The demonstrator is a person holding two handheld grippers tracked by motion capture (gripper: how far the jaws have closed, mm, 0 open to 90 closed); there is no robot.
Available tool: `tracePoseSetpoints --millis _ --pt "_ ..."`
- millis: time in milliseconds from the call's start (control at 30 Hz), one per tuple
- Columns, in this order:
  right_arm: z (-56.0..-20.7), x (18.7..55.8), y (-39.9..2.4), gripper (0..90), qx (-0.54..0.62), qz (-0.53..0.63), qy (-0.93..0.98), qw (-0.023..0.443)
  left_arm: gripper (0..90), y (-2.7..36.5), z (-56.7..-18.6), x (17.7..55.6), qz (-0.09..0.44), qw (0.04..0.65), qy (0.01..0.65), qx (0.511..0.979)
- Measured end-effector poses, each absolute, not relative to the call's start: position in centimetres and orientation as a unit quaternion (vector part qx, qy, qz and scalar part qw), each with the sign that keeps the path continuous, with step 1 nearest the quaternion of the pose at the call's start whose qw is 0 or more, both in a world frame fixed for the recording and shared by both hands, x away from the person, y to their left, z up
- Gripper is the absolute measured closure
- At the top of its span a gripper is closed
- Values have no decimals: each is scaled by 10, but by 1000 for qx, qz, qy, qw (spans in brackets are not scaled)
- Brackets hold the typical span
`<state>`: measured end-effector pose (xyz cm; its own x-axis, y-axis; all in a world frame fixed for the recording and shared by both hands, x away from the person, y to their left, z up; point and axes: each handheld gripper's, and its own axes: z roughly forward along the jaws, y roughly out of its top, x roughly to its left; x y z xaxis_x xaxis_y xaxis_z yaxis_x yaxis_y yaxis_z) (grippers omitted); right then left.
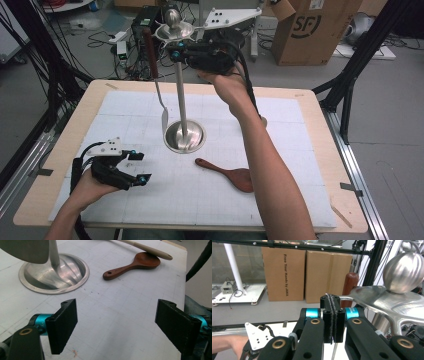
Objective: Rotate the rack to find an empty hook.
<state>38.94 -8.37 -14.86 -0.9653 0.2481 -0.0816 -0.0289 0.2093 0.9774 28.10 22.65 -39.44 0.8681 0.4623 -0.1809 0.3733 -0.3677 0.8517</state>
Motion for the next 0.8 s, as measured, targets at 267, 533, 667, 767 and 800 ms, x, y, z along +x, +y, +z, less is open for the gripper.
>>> tracePoseSetpoints --millis 267,533,667,767,800 --pt "-153 388 -102 900 75 626 769 107 187 225 -395 281 44 504 254 825" --pt "-153 390 -121 900 80 628 766 114 183 226 -395 282 44 500 252 828" --pt "-151 392 -135 900 91 630 762 120 182 226 -395 282 45 501 254 826" --pt "-151 394 -143 900 100 630 760 126 182 225 -395 282 44 500 253 827" --pt "-151 394 -143 900 100 630 760 126 182 225 -395 282 44 500 253 827"
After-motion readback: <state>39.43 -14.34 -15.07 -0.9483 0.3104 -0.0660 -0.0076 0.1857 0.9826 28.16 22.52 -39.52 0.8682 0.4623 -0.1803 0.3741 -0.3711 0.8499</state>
